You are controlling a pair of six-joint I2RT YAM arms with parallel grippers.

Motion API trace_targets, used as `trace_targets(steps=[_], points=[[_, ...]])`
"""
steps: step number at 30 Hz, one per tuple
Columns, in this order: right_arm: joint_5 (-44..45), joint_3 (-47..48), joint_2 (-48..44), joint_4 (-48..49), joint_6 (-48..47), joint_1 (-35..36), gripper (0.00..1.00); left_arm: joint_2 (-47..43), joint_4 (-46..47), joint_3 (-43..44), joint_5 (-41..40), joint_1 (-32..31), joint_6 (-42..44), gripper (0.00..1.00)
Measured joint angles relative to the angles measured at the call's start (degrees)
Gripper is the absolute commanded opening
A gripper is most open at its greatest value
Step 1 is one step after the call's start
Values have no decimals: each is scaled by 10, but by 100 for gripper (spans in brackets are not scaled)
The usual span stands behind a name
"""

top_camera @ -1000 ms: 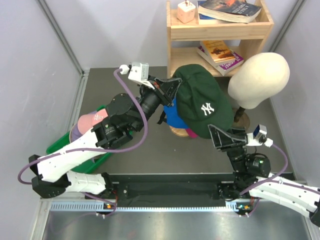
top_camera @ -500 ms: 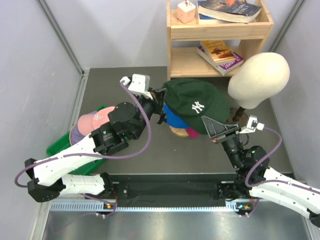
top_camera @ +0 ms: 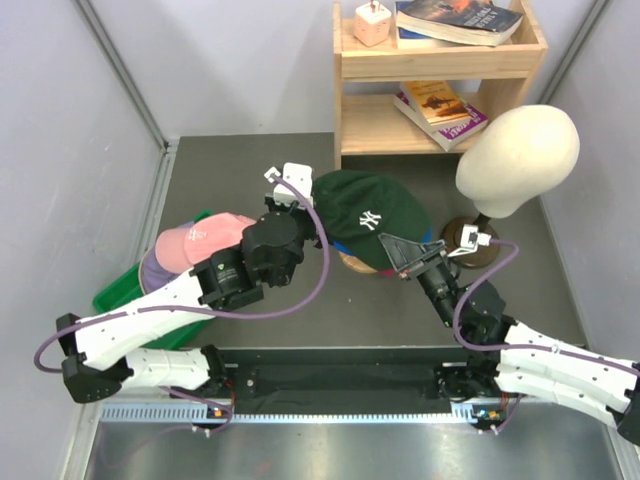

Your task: Stack the hats

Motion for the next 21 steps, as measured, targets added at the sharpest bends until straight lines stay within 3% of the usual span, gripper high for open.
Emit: trace_targets(steps=[4, 5, 12, 21], points=[[-2, 0, 28, 8, 2, -35, 0, 26, -13, 2, -22, 6, 12, 95], [-2, 0, 35, 11, 2, -45, 0, 29, -17, 2, -24, 7, 17, 99], [-43, -1, 61, 40, 6, -87, 0, 23, -29, 4, -35, 23, 14, 99], [-102, 17, 75, 53, 28, -90, 3, -41, -24, 5, -36, 29, 15, 99]])
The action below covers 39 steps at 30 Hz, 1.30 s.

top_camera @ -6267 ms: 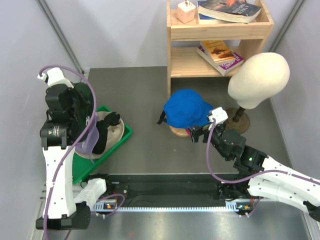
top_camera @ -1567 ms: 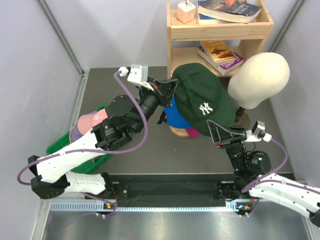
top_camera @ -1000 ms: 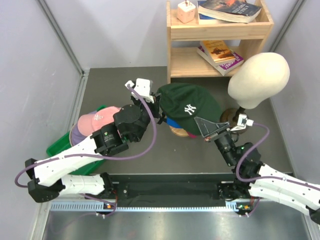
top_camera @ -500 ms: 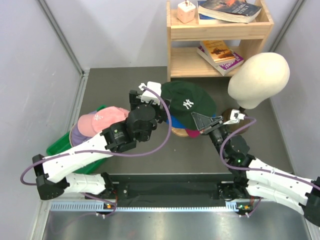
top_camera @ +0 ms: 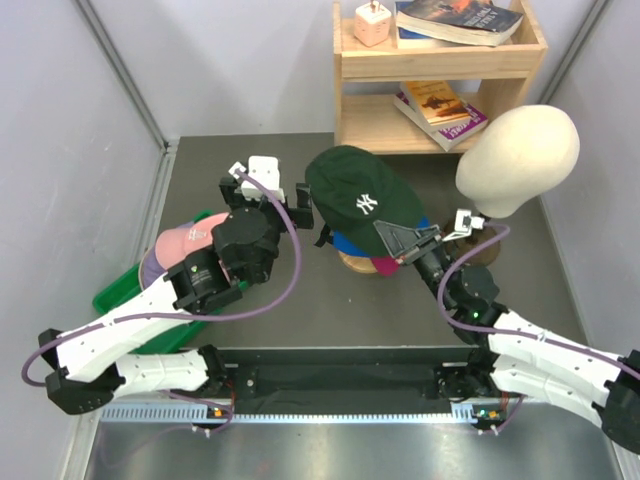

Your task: Stack the hats

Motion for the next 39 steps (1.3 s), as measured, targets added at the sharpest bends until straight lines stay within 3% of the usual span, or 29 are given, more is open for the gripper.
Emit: trace_targets(steps=[7, 17, 29, 34, 39], points=[[-68, 65, 39, -53, 10, -10, 2, -6, -3, 9, 2, 1, -2, 99], [-130, 77, 32, -166, -10, -96, 4, -22, -9, 9, 3, 1, -8, 99], [-207, 86, 23, -185, 6, -196, 22, -35, -8, 9, -8, 2, 3, 99], [-217, 65, 23, -181, 9, -221, 18, -2, 1, 9, -1, 2, 4, 99], [-213, 49, 23, -178, 14, -229, 23, 76, 8, 10, 32, 3, 4, 99]])
